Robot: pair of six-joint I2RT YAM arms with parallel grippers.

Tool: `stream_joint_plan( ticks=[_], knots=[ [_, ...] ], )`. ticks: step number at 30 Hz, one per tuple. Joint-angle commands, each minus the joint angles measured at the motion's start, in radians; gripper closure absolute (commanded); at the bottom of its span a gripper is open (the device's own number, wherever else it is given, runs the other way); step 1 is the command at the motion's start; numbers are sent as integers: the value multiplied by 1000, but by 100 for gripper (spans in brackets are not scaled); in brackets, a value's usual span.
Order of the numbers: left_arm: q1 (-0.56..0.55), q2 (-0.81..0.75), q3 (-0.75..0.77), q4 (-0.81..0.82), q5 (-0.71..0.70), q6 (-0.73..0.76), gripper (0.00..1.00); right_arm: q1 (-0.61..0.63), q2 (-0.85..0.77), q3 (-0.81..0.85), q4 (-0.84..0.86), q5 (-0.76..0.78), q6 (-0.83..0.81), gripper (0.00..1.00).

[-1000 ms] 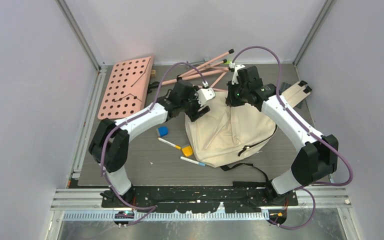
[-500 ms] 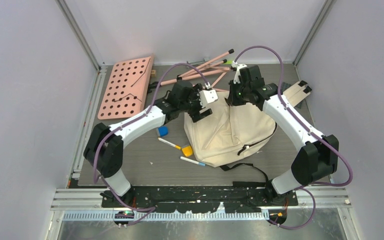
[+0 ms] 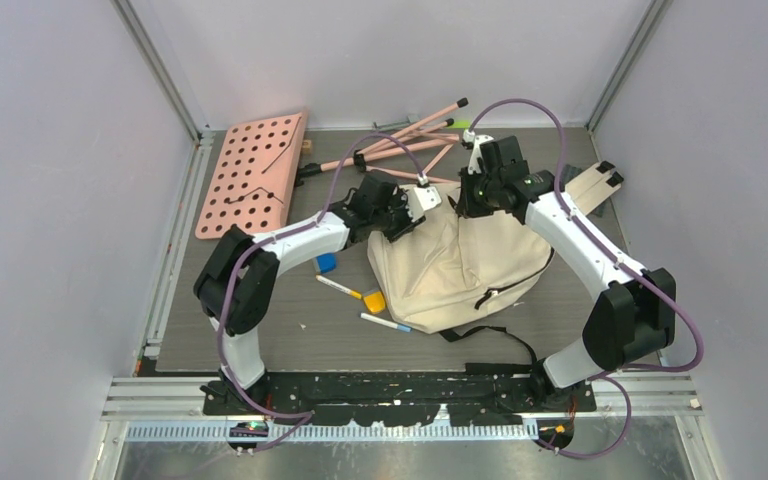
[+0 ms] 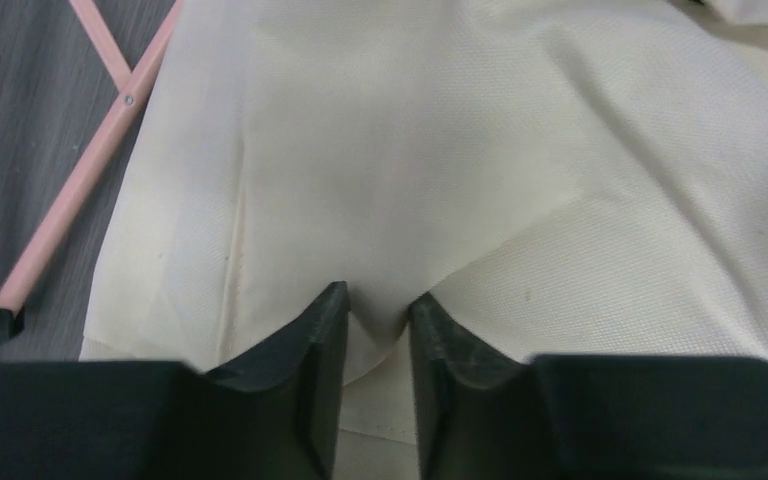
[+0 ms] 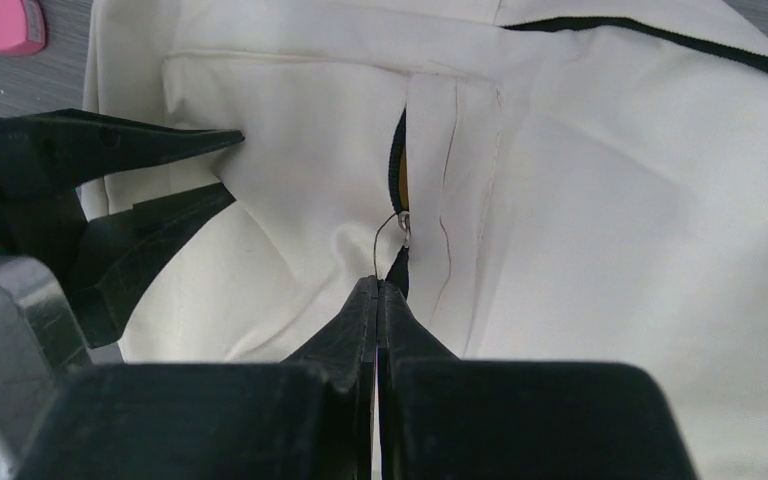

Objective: Pack the student bag
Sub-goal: Unzip the student bag at the center of the board.

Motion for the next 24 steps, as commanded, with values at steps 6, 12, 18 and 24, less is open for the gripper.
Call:
stream_joint_plan(
  ticks=[6,12,18,24],
  knots=[
    [8,-2,71,31,-85,-122,100,-1,-80,-46,-99,-19,-94,99],
    [23,-7,95,-7,-96,-174,100,2,-106,-98,-145,85,-66,99],
    [75,-9,104,-32,-97,-253,100,2,-179,-149,-121,141,-22,99],
    [88,-7,135,-39,-46,-302,100,32,-125,-162,-120,-69,-21,99]
  ],
)
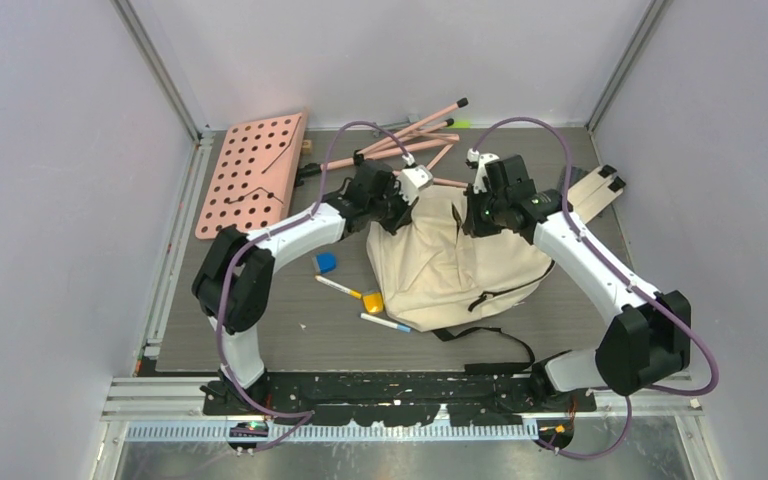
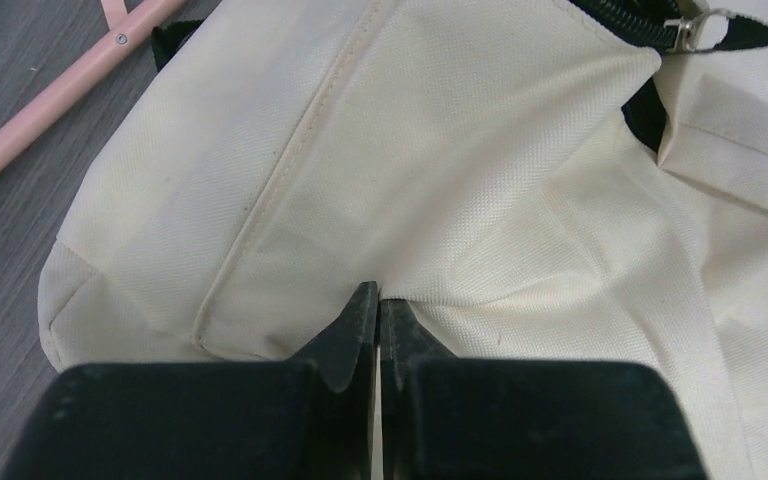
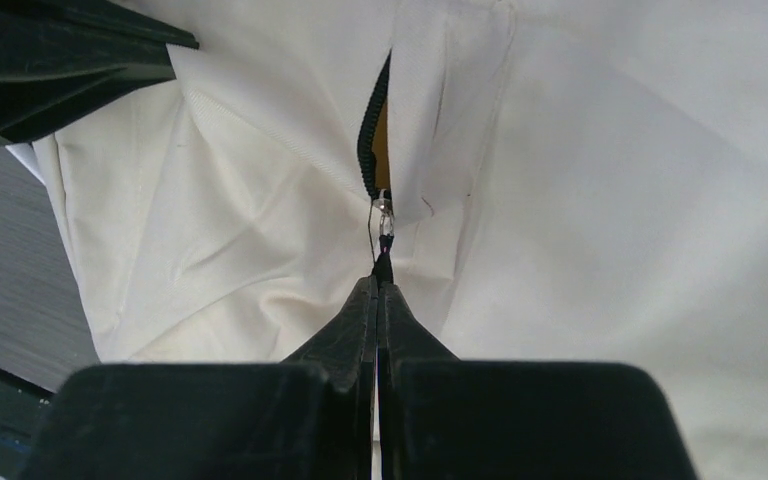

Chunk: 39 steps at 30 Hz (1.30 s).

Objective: Pack the student bag
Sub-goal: Unzip the student bag at the center of the board.

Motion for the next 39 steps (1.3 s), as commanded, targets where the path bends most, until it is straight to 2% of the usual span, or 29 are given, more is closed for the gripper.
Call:
stream_joint_plan(
  ticks=[1,2,4,6,8,12,15,19,27,31,39],
  knots=[
    [54,-5,90,11,-48,-48,100,32,16,-13,-98,-107,0,99],
    [56,3,108,-1,-16,-58,95,45,23,-9,-97,-106,-1,99],
    [59,18,140,-15,48,-90,74,55,40,-9,-83,-96,5,99],
    [58,21,168,-4,81,-160,62,56,42,-22,-50,-79,27,99],
    [58,16,191,22,96,-279,56,57,31,-45,-5,-63,55,99],
    [59,25,227,103,90,-571,50,57,14,-76,62,-68,106,99],
    [59,76,300,72,105,-779,48,57,-7,-90,86,-31,113,99],
    [46,144,386,36,150,-940,47,57,-32,-126,118,-17,121,99],
    [2,231,463,-109,192,-1060,47,57,-59,-160,152,6,128,99],
    [-16,245,484,-190,167,-1090,42,57,-60,-172,163,7,128,99],
    [-64,284,515,-236,178,-1115,34,56,-46,-186,190,3,111,99]
  ],
)
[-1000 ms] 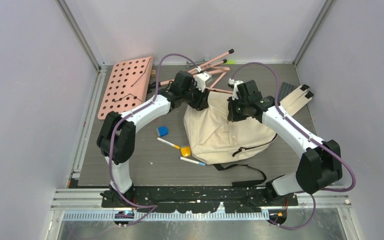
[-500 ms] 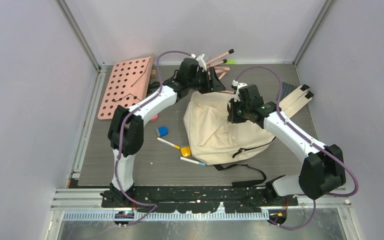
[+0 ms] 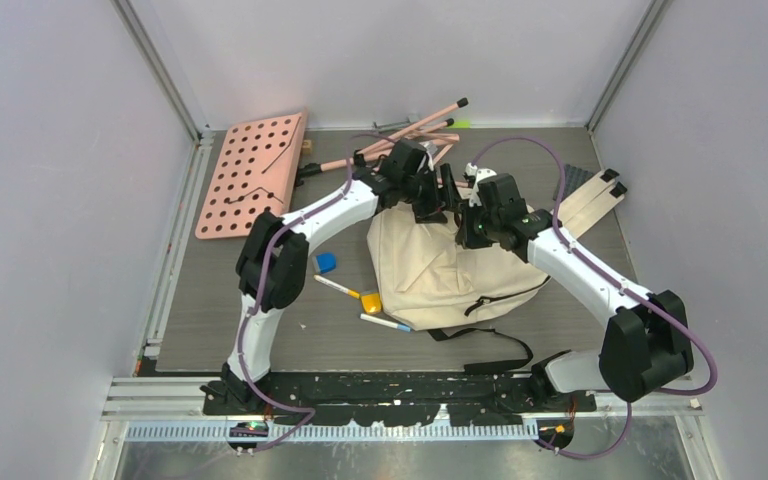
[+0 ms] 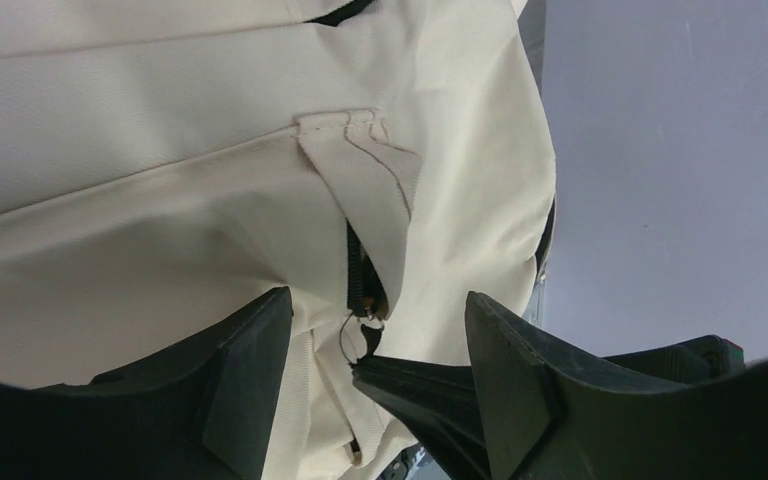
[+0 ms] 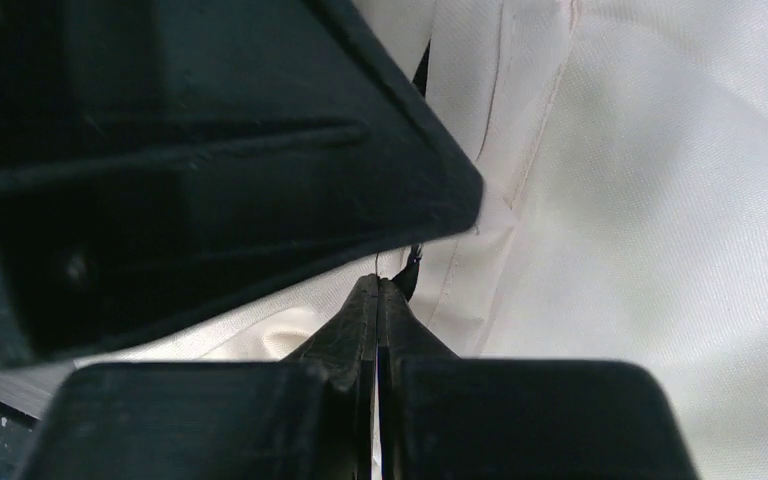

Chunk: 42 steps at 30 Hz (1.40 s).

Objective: Pack the student bag
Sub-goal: Unzip the student bag at the center of the board.

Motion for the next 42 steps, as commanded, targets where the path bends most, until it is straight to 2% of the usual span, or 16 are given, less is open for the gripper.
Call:
stream_joint_plan(
  ticks=[1,4,7,13,18,28,35,42],
  knots=[
    [-27,28,92,-51,21,-12,33,10,-22,-6,3,-3,-5,99],
    [-35,50,106,-85,16,-3,37,10,-18,0,11,1,-18,99],
    [-37,58,103,-103,0,8,54,10,-18,5,23,-1,-22,99],
    [-39,77,126,-141,-27,45,77,10,-16,3,28,3,-36,99],
    [-32,85,122,-28,-10,25,100,10,-15,-1,11,-12,-50,99],
    [19,73,134,205,-67,-10,100,17,12,-10,-72,-22,-42,99],
    [65,68,196,219,-112,25,100,18,22,-23,-141,7,-8,99],
    [94,96,238,220,-91,30,100,22,-16,3,-242,-112,-28,99]
  ],
)
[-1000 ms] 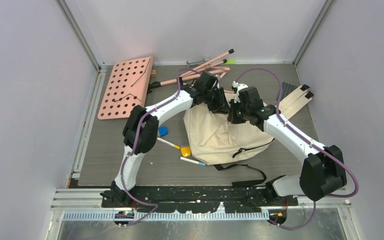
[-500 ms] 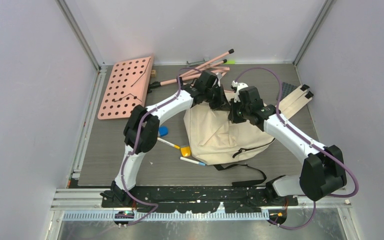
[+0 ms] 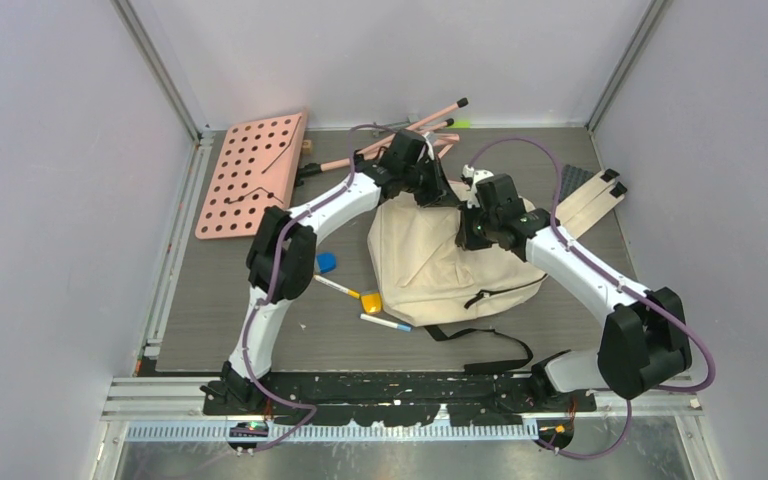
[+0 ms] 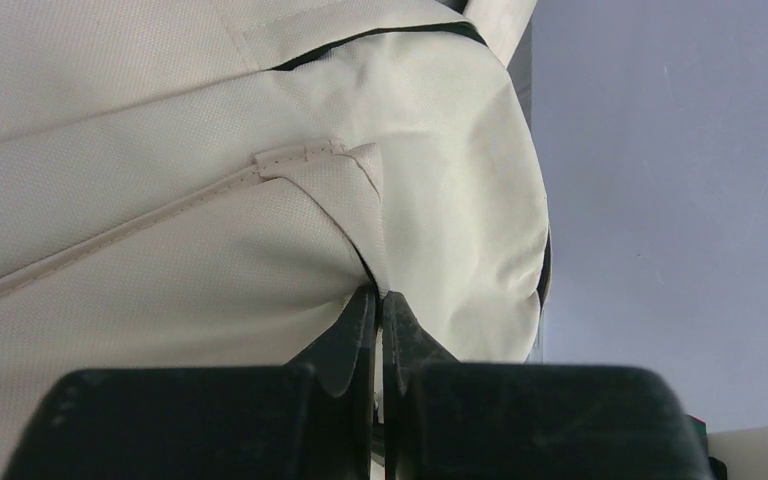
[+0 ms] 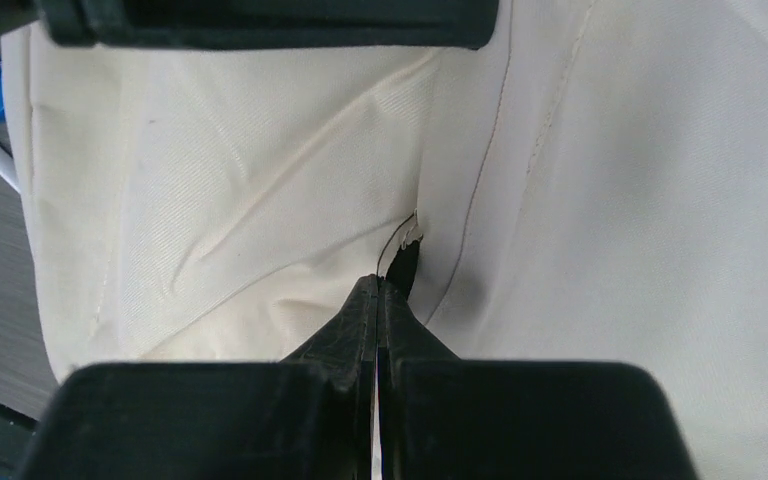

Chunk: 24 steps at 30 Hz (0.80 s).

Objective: Pack the student bag
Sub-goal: Unzip the student bag at the center of the board.

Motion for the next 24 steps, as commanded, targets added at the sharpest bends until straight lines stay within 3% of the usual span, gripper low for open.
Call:
stream_joint_plan(
  ticks=[1,14,24],
  knots=[
    [67,-2,104,205,-91,15,100,24,-34,10,-262,-132,-4,99],
    [101,35,157,145,-115,57,100,79,-74,136,-523,-187,42,99],
    [117,39,153,149,-111,69,100,109,-77,149,-621,-198,147,99]
  ],
)
